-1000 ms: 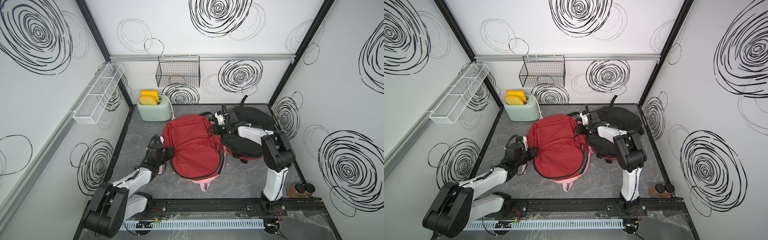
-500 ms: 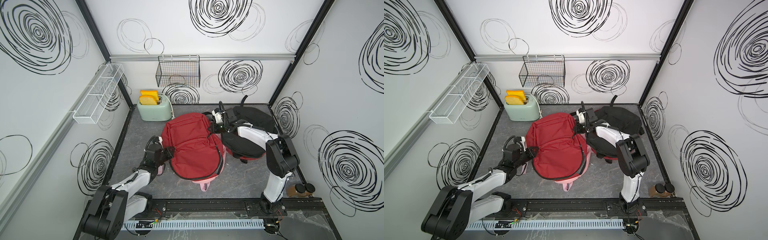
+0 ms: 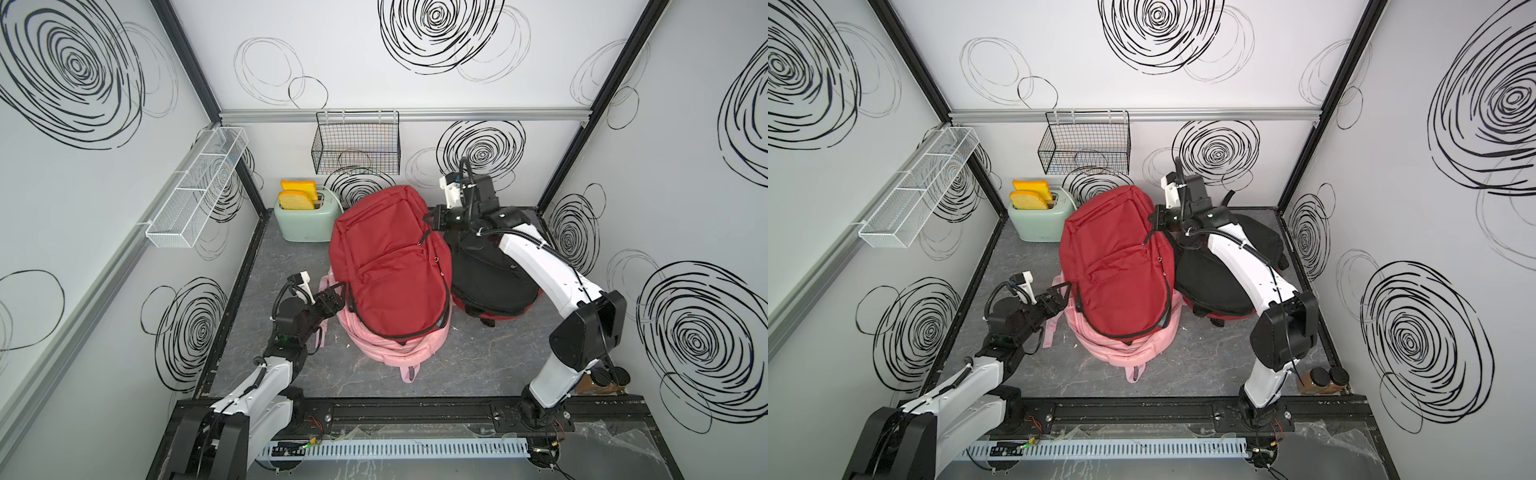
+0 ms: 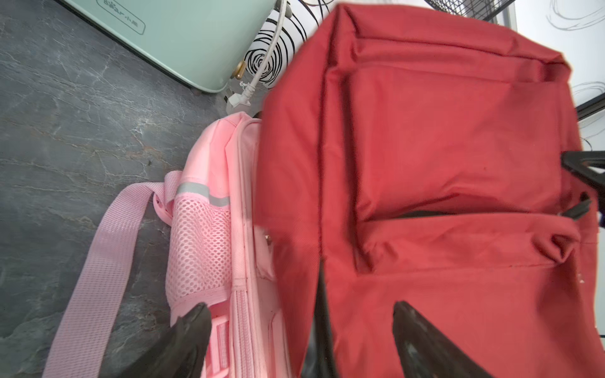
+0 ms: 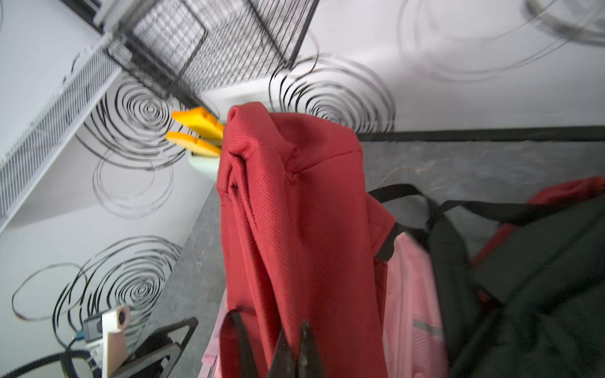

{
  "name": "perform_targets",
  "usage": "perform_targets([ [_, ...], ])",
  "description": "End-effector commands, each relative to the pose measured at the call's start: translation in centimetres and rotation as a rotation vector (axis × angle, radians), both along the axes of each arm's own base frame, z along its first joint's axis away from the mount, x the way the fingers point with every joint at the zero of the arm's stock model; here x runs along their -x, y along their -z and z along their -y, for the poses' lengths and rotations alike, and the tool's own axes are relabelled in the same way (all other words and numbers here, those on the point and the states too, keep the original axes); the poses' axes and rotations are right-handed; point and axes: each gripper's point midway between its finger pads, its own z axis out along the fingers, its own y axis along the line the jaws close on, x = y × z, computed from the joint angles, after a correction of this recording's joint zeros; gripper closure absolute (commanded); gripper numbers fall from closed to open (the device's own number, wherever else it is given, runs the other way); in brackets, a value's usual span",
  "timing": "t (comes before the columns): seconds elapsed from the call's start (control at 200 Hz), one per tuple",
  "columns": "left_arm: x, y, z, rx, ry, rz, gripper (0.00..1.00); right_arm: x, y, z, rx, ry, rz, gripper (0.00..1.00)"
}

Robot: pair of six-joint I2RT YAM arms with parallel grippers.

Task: Zip up the backpack
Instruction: Pick up the backpack from the backpack, then place the backpack on the backpack.

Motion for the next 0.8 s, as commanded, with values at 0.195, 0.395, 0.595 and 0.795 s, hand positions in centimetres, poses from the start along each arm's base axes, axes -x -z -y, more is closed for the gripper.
perform_targets([
  [0.195,-0.4,-0.6,0.3,0.045,0.009,0.025,0.1,-1.5,-4.7,19.4,-0.083,0.425,0.049,1.0],
  [0.395,-0.3,-1.0,0.3,0.032,0.005,0.026,0.11,-2.9,0.0,23.4,-0.084,0.498,-0.035,1.0],
  [0.595,-0.1,-2.3,0.2,0.029,-0.001,0.062,0.11,-2.3,3.1,26.2,0.006,0.558,-0.1,1.0],
  [0.795,0.2,-2.7,-0.1,0.015,-0.012,0.063,0.11,-0.7,3.3,31.9,0.063,0.702,-0.123,1.0],
])
